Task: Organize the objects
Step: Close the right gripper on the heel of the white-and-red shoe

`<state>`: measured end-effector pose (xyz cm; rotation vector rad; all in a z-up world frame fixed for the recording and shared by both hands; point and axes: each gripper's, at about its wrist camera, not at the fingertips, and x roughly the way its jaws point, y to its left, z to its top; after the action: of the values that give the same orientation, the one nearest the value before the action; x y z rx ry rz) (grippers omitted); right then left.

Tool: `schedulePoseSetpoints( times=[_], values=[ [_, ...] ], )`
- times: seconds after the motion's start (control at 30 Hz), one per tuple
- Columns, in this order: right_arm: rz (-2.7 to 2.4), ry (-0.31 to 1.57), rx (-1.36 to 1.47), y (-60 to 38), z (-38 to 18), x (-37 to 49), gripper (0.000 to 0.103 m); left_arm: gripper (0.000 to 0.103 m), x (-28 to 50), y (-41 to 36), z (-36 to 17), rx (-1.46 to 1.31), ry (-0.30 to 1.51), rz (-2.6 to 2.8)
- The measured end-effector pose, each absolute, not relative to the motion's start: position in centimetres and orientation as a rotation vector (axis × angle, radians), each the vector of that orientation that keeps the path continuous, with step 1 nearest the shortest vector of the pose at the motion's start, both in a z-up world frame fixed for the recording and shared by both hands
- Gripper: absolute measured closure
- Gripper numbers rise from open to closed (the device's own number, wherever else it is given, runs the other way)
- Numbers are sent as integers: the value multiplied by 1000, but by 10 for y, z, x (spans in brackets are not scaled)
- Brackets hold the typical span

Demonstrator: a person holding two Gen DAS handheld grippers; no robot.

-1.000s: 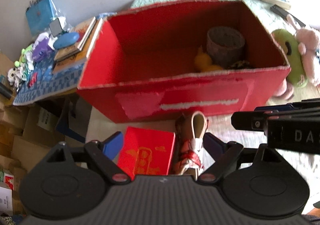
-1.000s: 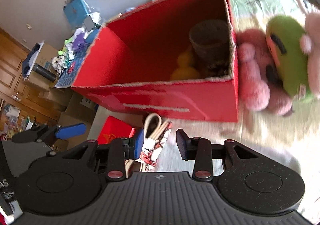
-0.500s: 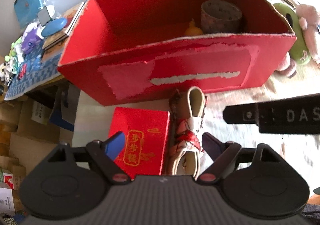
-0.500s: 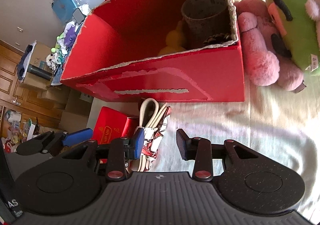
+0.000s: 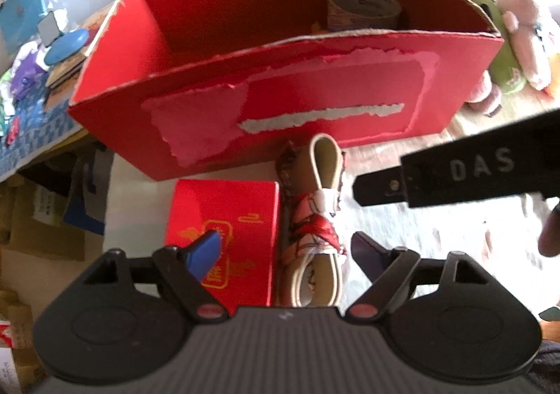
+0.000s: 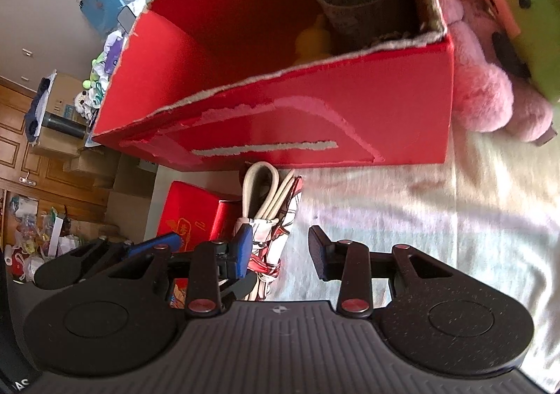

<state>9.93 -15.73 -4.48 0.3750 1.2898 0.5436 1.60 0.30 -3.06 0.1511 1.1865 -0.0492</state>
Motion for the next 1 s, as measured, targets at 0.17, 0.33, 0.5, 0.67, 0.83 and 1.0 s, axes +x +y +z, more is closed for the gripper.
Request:
schedulePoseSetpoints(
  times=[0.17, 0.33, 0.5, 0.67, 0.83, 1.0],
  values=[
    [555, 1313, 390, -150, -49, 101, 65, 29, 10, 11, -35, 88, 1177, -120],
    [561, 1331, 397, -143, -54, 104, 63, 30, 6, 11, -33, 67, 1143, -188],
    [579, 1337, 428, -140, -56, 108, 63, 31, 3, 9, -32, 81, 1117, -229],
    [606, 1336, 419, -133, -53, 106, 63, 31, 0, 12, -32, 113, 1111, -239],
    [558, 1355, 347, -126, -62, 106, 63, 31, 0, 11, -33, 130, 1104, -258],
    [563, 1389, 408, -132, -71, 111, 72, 32, 0, 11, -33, 151, 1096, -260]
  ],
)
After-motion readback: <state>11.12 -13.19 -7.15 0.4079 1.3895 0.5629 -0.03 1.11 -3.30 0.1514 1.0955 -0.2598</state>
